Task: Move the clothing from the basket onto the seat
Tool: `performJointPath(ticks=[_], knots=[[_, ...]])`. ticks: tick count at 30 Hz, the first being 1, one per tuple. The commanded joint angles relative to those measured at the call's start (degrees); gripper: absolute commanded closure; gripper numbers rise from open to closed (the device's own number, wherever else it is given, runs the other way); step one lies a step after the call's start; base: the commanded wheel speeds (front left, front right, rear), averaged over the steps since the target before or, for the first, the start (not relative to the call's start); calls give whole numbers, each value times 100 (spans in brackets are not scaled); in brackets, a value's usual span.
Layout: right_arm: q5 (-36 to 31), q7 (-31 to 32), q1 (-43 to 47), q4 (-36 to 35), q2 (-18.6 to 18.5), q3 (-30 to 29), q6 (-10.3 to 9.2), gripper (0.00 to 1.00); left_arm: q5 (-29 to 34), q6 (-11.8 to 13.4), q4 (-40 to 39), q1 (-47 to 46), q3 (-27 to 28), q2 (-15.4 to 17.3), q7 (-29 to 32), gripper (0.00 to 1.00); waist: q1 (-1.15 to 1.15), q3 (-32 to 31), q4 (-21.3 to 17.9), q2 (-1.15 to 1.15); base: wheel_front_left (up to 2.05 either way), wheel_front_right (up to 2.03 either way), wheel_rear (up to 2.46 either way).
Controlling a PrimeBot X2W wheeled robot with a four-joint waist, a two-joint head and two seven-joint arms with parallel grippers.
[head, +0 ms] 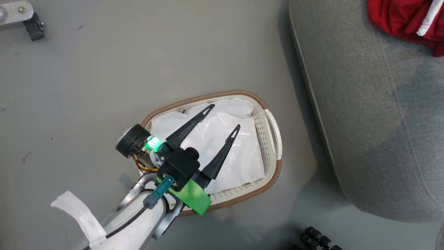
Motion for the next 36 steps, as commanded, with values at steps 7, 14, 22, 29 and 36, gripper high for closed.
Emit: performJointPath(ticks=[7, 14, 22, 29, 36], knots=[[454, -16, 787, -496, 9, 690, -8, 0, -341, 150, 234, 173, 246, -154, -259, 0, 0, -559, -176, 66, 0, 0, 0], [668, -17, 1000, -590, -178, 1266, -8, 0, -744, 363, 438, 417, 772, -306, -465, 0, 0, -1239, -44, 66, 0, 0, 0], [937, 38, 963, -609, -328, 1884, -8, 0, -984, 533, 391, 930, 1707, -560, -501, 0, 0, -2031, 430, 66, 0, 0, 0], [1240, 10, 1216, -593, 12, 2222, -8, 0, -838, 527, 430, 1521, 2608, -816, -498, 0, 0, -2512, 891, 66, 0, 0, 0], [1548, -18, 1718, -848, 620, 2453, -8, 0, -725, 449, 480, 2252, 3535, -1022, -498, 0, 0, -2885, 1248, 66, 0, 0, 0]])
